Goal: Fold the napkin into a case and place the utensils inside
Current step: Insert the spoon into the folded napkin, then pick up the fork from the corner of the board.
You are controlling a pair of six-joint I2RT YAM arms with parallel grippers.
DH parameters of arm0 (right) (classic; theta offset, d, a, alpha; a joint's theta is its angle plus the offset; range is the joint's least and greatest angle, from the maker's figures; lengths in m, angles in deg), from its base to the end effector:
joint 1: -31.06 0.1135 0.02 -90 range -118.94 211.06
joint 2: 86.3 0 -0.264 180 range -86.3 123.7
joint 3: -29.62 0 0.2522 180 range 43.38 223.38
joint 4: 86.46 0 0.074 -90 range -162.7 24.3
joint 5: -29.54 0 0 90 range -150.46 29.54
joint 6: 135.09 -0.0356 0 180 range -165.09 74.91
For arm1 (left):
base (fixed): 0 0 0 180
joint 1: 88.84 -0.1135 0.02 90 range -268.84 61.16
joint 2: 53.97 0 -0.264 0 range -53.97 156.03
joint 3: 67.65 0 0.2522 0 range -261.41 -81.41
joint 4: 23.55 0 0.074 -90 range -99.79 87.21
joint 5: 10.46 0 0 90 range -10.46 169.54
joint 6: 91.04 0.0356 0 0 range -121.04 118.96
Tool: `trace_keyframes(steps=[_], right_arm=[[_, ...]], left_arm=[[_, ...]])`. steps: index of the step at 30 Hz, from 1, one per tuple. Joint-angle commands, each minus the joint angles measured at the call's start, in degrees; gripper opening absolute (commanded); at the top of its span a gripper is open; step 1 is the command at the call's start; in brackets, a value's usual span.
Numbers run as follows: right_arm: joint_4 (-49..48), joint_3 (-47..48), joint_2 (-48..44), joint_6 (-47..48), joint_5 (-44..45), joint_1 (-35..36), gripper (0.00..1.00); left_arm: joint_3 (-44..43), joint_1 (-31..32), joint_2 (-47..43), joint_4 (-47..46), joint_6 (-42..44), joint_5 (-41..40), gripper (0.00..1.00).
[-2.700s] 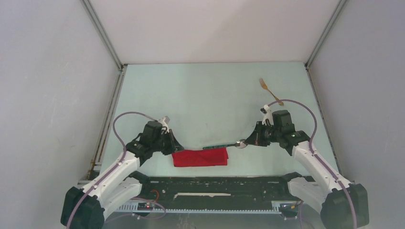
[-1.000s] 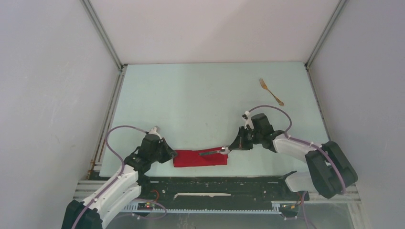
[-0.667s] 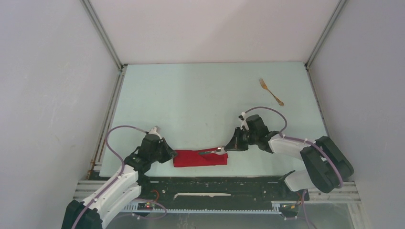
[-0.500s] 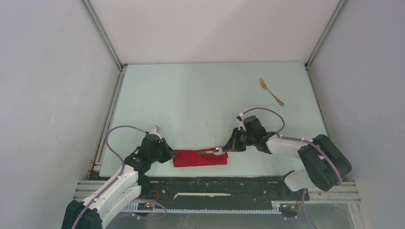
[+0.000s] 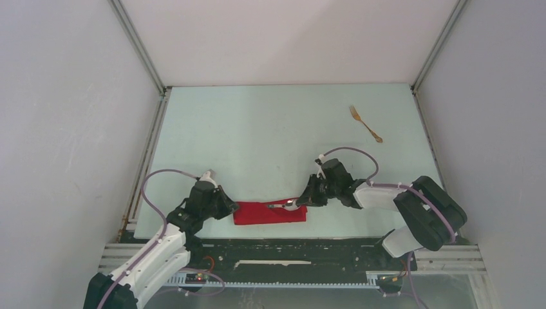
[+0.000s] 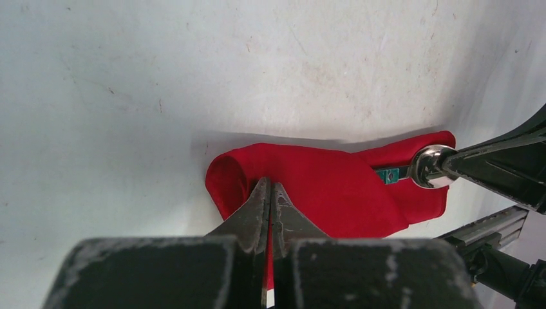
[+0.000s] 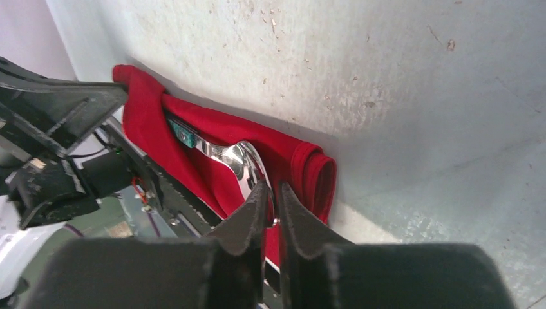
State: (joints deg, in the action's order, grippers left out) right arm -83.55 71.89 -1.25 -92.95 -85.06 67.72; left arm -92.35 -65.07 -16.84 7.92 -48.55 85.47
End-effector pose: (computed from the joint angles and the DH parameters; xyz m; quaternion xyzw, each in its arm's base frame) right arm 0.1970 0.1651 0.1291 0.0084 0.9084 0.3938 0.1400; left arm 0.1217 -0.0576 0.1427 -0.1692 0.9034 -0.2665 0.2900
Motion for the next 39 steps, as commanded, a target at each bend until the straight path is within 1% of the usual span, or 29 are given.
trace_keyframes(steps=[1, 5, 7, 11, 13, 14, 15, 16, 17, 19, 21, 22, 24, 25, 28, 30, 31, 35, 37, 39], right_arm=[[3.87, 3.06, -1.03, 2.54, 4.29, 1.88, 0.23], [11.29, 5.32, -3.95, 4.70, 7.05, 2.42, 0.36], [16.16, 6.40, -6.28, 5.72, 8.48, 2.57, 0.39], [32.22, 12.80, -12.76, 11.14, 13.56, 3.27, 0.47], [41.31, 17.45, -15.90, 16.88, 20.11, 3.02, 0.56], [44.80, 20.63, -16.96, 19.66, 23.01, 2.13, 0.64], [47.13, 22.81, -17.28, 22.95, 24.39, 0.19, 0.73], [48.47, 25.40, -16.58, 26.09, 25.88, -4.31, 0.77], [49.31, 28.01, -14.62, 29.06, 25.74, -8.26, 0.78], [48.45, 34.07, -7.87, 35.64, 25.35, -15.48, 0.78], [46.67, 40.37, -0.20, 42.05, 26.60, -21.23, 0.79], [47.07, 44.27, 4.69, 44.77, 27.04, -23.92, 0.79], [47.83, 52.80, 13.77, 50.08, 27.21, -28.26, 0.80], [50.18, 59.41, 18.67, 52.20, 27.30, -30.34, 0.79], [55.05, 73.90, 30.59, 55.55, 23.80, -35.86, 0.79], [59.14, 83.35, 38.58, 56.99, 21.22, -38.45, 0.79], [60.24, 87.12, 41.66, 58.01, 20.87, -39.03, 0.79], [63.87, 100.55, 52.16, 60.75, 23.02, -40.33, 0.81], [65.01, 106.06, 56.22, 61.54, 20.98, -41.13, 0.82], [65.65, 109.37, 59.10, 62.84, 18.59, -41.49, 0.82]], left_arm=[[-1.06, 0.23, -0.81, 0.10, 0.83, -0.92, 0.00], [-1.59, 0.27, -2.34, 0.13, 0.92, -0.41, 0.00], [-2.02, 0.23, -3.90, 0.79, 1.12, -0.54, 0.00], [-4.01, 0.22, -6.71, 2.50, 1.53, -0.62, 0.00], [-5.10, 0.22, -7.83, 2.25, 1.28, 1.18, 0.00], [-5.86, 0.22, -8.15, 2.04, 1.34, 2.04, 0.00], [-6.82, 0.27, -8.51, 1.86, 1.66, 2.81, 0.01], [-7.73, 0.23, -8.74, 1.60, 2.08, 3.59, 0.03], [-8.79, 0.27, -8.98, 1.31, 2.60, 4.23, 0.08], [-11.04, 0.23, -9.16, 0.62, 4.44, 5.87, 0.19], [-13.31, 0.27, -8.87, 0.01, 6.32, 7.95, 0.33], [-14.45, 0.25, -8.69, -0.12, 7.11, 9.13, 0.37], [-15.99, 0.24, -8.53, -1.30, 8.33, 12.37, 0.43], [-16.85, 0.25, -8.28, -2.29, 8.86, 15.17, 0.45], [-19.58, 0.22, -6.88, -4.18, 11.52, 21.84, 0.49], [-21.76, 0.24, -5.22, -4.01, 14.10, 24.72, 0.75], [-22.89, 0.27, -4.24, -3.68, 15.95, 25.79, 0.78], [-27.02, 0.27, 0.78, -3.13, 19.99, 28.74, 0.80], [-28.71, 0.24, 3.36, -3.13, 21.72, 30.56, 0.80], [-30.01, 0.22, 6.03, -3.06, 23.03, 31.36, 0.80]])
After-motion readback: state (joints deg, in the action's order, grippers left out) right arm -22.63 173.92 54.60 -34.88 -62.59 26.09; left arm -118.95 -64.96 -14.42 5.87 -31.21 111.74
